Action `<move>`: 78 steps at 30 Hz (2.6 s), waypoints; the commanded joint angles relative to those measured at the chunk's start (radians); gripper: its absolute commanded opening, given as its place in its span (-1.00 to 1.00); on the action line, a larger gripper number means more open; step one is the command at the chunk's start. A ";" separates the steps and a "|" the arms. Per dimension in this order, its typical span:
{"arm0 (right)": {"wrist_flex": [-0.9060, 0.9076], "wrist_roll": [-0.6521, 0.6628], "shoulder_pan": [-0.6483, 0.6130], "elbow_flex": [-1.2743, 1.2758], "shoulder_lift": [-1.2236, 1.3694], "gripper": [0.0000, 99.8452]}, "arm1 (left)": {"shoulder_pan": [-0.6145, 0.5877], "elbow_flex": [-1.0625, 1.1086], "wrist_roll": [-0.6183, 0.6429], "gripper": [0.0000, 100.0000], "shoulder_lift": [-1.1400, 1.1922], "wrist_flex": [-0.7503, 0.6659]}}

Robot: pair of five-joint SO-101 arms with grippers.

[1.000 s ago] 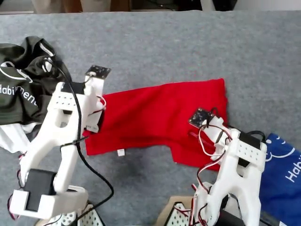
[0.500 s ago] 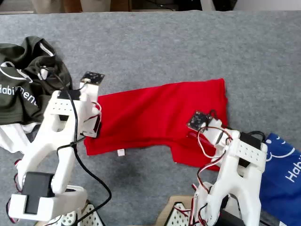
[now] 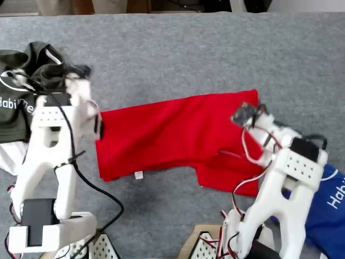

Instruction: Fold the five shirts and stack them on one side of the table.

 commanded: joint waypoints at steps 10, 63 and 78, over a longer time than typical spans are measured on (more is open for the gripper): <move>-0.133 -0.288 -0.234 -0.358 0.343 -0.92 | 0.135 0.087 0.229 -0.96 0.005 -0.420; 0.015 -0.315 -0.236 -0.527 0.476 -0.92 | 0.109 -1.240 0.143 -0.96 0.889 0.376; 0.083 -0.270 -0.265 -0.163 0.231 -0.67 | 0.109 -1.122 0.107 -0.96 0.771 0.494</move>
